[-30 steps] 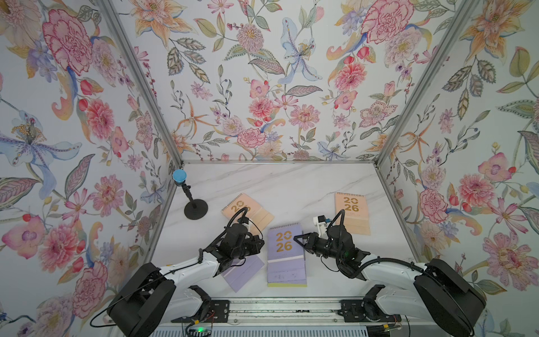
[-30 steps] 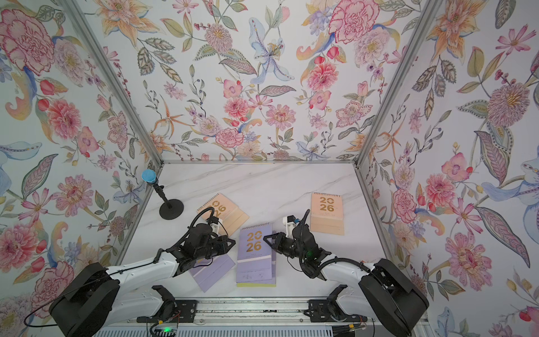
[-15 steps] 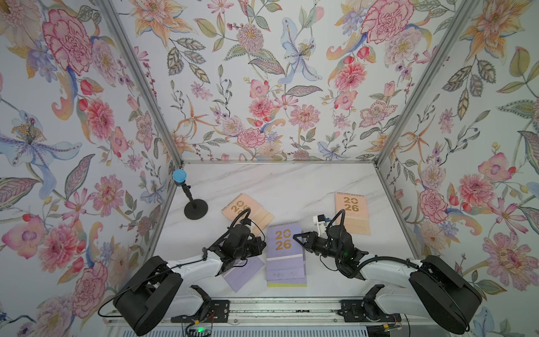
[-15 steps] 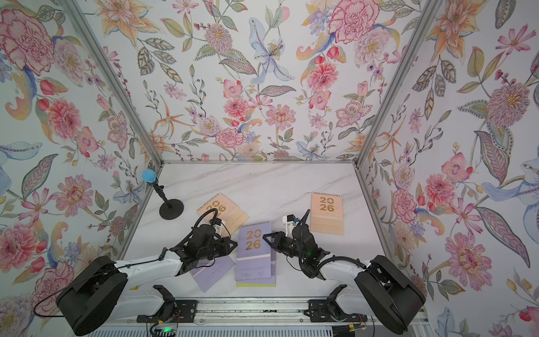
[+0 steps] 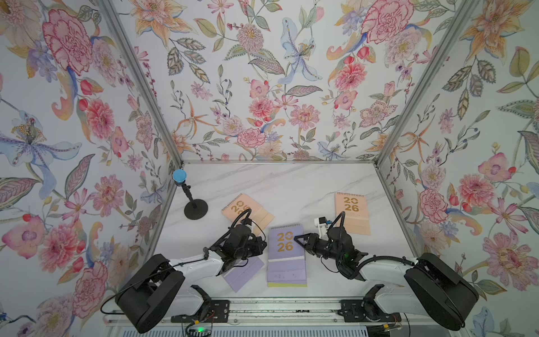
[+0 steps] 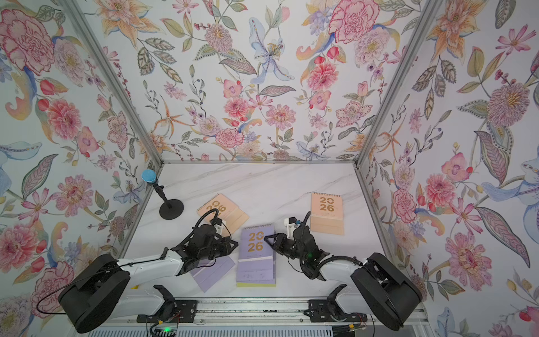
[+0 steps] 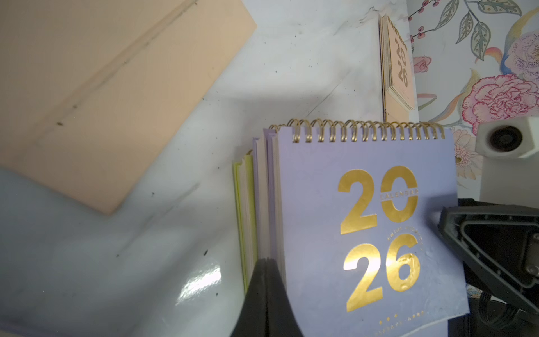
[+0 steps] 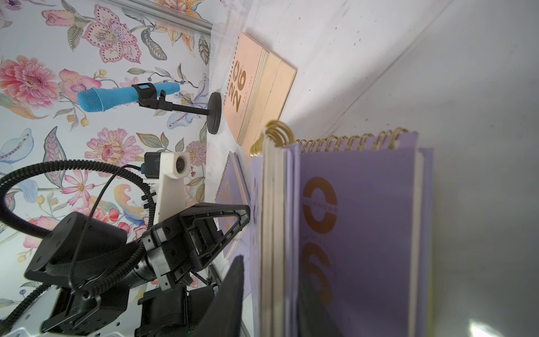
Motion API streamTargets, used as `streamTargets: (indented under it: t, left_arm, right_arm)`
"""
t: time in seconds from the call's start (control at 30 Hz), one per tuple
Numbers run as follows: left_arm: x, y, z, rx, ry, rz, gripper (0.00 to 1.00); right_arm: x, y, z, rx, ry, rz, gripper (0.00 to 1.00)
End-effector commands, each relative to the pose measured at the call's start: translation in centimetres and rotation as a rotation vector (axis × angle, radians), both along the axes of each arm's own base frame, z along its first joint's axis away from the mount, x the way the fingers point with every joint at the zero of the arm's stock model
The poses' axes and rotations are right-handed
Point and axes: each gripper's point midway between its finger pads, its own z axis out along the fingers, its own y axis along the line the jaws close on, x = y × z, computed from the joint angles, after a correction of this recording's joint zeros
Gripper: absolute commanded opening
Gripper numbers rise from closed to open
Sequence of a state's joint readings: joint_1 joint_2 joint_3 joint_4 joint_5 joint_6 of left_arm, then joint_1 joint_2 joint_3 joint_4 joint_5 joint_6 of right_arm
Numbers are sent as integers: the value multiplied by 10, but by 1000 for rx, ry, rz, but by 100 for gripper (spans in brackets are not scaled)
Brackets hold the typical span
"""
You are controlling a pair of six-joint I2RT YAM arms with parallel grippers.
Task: Stack the calendars
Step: Place the calendar at the calendar.
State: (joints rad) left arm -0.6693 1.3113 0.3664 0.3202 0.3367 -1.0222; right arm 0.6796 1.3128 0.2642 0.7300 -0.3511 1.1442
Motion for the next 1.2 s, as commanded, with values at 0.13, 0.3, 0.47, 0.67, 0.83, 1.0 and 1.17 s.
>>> streamTargets:
  t: [0.13, 0.3, 0.47, 0.67, 0.83, 1.0, 1.17]
  left_arm:
    - [0, -4, 1, -9, -1, -1, 0]
    - [0, -3, 0, -4, -2, 1, 0]
    - [1, -4, 1, -3, -5, 2, 0]
    - [0, -3, 0, 1, -3, 2, 0]
    - [1, -3, 1, 2, -6, 3, 0]
    - [1, -2, 0, 4, -3, 5, 0]
    - [2, -2, 1, 4, -9, 7, 0]
  right_arm:
    - [4, 0, 2, -16, -16, -3, 37]
    - [5, -4, -2, -65, -11, -7, 45]
    - [6, -8, -5, -92, -3, -15, 53]
    - [9, -12, -7, -119, -1, -20, 55]
    - [9, -12, -6, -134, -1, -16, 56]
    - [8, -14, -10, -152, 5, -16, 58]
    - [16, -27, -11, -172, 10, -61, 60]
